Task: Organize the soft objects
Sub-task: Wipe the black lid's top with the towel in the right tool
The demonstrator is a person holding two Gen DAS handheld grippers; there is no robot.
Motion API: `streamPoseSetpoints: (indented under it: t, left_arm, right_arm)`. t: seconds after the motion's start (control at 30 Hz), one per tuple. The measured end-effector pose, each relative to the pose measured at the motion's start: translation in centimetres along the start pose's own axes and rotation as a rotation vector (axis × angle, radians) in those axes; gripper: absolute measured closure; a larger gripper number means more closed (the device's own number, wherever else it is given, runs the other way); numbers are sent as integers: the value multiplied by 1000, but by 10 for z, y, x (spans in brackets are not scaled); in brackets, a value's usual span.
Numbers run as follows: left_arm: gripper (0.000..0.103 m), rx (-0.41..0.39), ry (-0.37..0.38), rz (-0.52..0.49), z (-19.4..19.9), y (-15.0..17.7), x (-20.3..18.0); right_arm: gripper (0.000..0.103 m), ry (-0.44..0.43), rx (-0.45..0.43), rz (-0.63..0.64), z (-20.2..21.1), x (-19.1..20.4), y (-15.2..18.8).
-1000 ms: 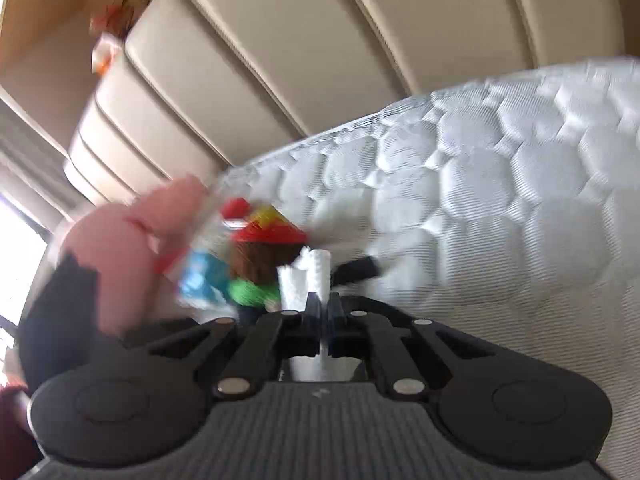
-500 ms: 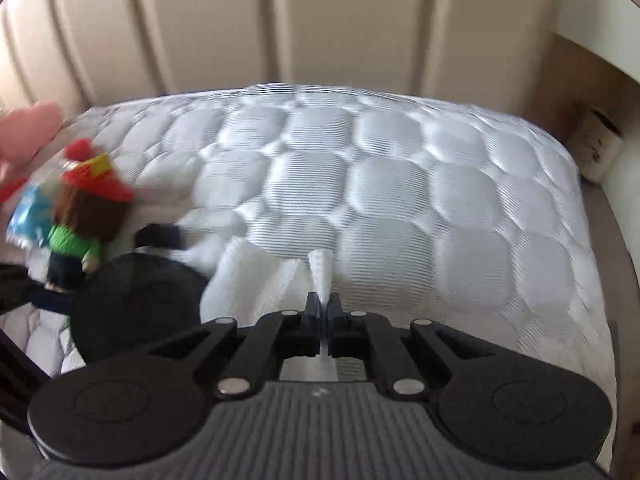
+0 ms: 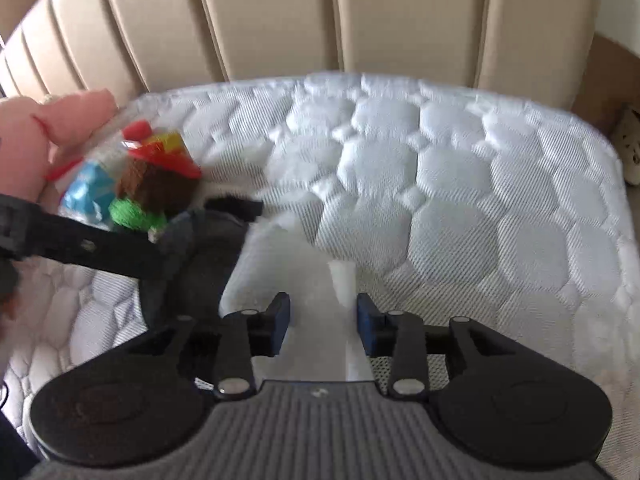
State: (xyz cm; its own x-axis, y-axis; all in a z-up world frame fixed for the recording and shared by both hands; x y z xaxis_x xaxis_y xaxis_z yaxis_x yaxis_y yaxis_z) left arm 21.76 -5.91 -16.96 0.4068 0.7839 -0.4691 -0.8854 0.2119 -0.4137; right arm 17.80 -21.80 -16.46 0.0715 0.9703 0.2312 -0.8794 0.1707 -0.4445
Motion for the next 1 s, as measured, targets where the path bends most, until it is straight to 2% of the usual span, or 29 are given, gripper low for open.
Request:
streamPoseSetpoints:
  t: [0.1, 0.13, 0.17, 0.23, 0.27, 0.33, 0.4, 0.47, 0.53, 0.57, 0.63, 0.7, 0.8, 0.83, 0.9, 1.0]
  left_arm:
    - [0, 36, 2, -3, -5, 5, 2]
    - [0, 44, -9, -12, -3, 7, 2]
    - [0, 48, -21, -19, -4, 8, 3]
    - [0, 48, -19, -12, -3, 8, 4]
    - [0, 42, -15, 0, -2, 8, 5]
    - [0, 17, 3, 39, 2, 6, 9]
    - [0, -13, 31, 89, 6, 3, 12]
    - [0, -32, 48, 140, 9, 1, 18]
    - [0, -44, 62, 180, 10, 1, 22]
    - [0, -44, 66, 191, 8, 0, 22]
    - [0, -37, 64, 192, 6, 0, 21]
    - [0, -22, 54, 175, 5, 1, 18]
    - [0, 7, 39, 146, 2, 5, 15]
    - [0, 14, 35, 139, 0, 5, 14]
    - [0, 25, 31, 131, -2, 7, 14]
    - [0, 38, 27, 120, -4, 10, 13]
  right_arm:
    - [76, -13, 42, -9, -14, -5, 6]
    - [83, -5, 37, 2, -14, -5, 7]
    - [94, 12, 29, 24, -14, -5, 8]
    - [96, 76, -9, 89, -11, -5, 9]
    - [96, 78, -24, 88, -8, -4, 8]
    - [96, -37, -12, -5, 3, 0, 6]
    - [96, -222, 7, -107, 20, 15, 5]
    - [96, -386, 25, -147, 38, 35, 5]
    - [96, -480, 54, -135, 47, 51, 11]
    - [96, -482, 66, -113, 45, 56, 15]
    - [95, -382, 75, -20, 31, 60, 25]
    - [87, -261, 85, 72, 14, 57, 37]
    - [69, -123, 7, 244, 10, 60, 46]
    - [57, -103, -27, 297, 11, 66, 48]
    - [56, -101, -53, 369, 13, 74, 54]
    - [59, -73, -30, 443, 2, 80, 70]
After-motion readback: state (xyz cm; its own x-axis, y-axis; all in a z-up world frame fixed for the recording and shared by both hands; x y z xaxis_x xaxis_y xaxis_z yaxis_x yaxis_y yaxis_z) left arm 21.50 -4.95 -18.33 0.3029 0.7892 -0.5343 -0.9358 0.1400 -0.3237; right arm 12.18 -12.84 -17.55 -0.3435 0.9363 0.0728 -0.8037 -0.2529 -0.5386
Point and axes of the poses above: each gripper's, at about its wrist camera, not at the fingertips, and z roughly against the way its jaws point, x to its left, y to its underside, the point moved 10 cm from there along -z, roughly the way its jaws point, and after that the axes turned 12 degrees about -z, right-handed, at the moved point
